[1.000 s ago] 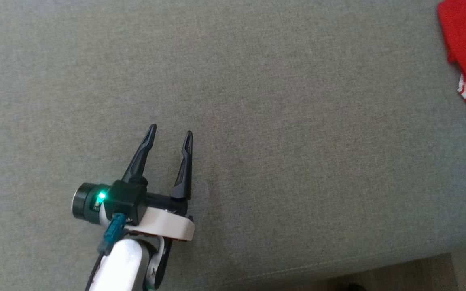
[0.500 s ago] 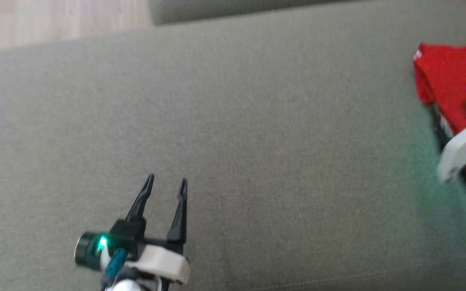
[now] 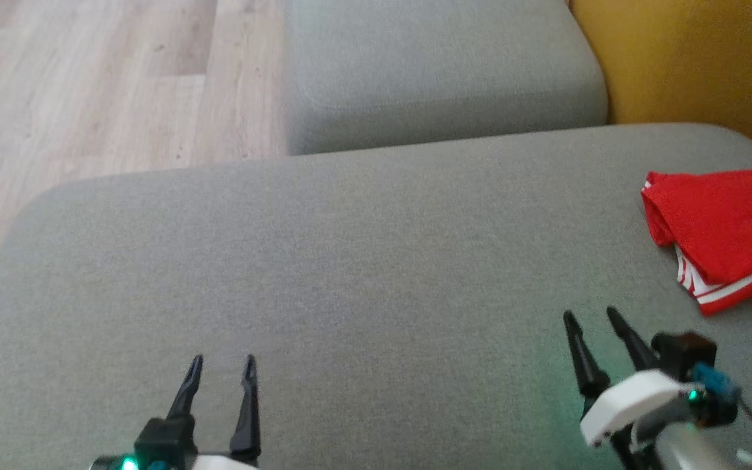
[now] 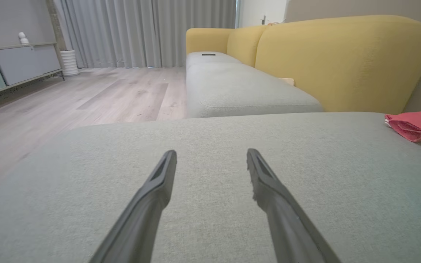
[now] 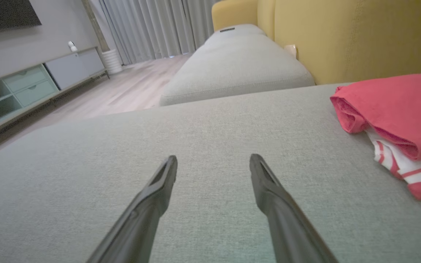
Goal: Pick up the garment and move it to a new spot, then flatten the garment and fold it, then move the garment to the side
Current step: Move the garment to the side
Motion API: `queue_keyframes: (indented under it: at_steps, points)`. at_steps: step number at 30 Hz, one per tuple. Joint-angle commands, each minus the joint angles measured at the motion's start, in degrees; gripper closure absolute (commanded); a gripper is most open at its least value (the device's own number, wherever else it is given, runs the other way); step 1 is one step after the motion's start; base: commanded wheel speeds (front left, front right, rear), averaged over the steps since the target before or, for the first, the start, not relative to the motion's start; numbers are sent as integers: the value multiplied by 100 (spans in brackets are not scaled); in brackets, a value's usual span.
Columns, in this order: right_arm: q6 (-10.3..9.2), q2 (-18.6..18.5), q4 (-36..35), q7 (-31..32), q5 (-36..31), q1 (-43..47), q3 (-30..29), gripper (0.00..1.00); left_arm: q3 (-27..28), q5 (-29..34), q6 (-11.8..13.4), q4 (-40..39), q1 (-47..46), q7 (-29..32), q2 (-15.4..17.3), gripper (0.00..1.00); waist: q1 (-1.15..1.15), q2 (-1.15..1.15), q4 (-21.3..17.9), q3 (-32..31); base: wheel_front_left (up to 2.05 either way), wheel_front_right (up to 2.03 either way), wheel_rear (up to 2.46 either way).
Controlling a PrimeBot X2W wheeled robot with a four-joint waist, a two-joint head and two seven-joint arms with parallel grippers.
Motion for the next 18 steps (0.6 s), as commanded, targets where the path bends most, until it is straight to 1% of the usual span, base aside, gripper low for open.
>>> queue_keyframes:
  at_steps: [1, 5, 11, 18]
  points:
    - [37, 62, -261, -166, -113, -24, 33, 0, 267, -19, 44, -203, -125, -70, -16, 0, 0, 0, 59, -128, 0, 0, 0]
    - [37, 245, -604, -293, -388, 476, -138, 0, 357, 6, 36, -242, 9, -70, -23, 0, 0, 0, 141, -276, 0, 0, 0]
    - [37, 429, -1438, -305, -755, 1170, -477, 0, 540, -72, 59, -440, 272, -70, -42, 0, 0, 0, 155, -442, 0, 0, 0]
    - [37, 545, -1976, -306, -1073, 1586, -675, 0, 652, -87, -74, -553, 467, -70, -54, 0, 0, 0, 142, -514, 0, 0, 0]
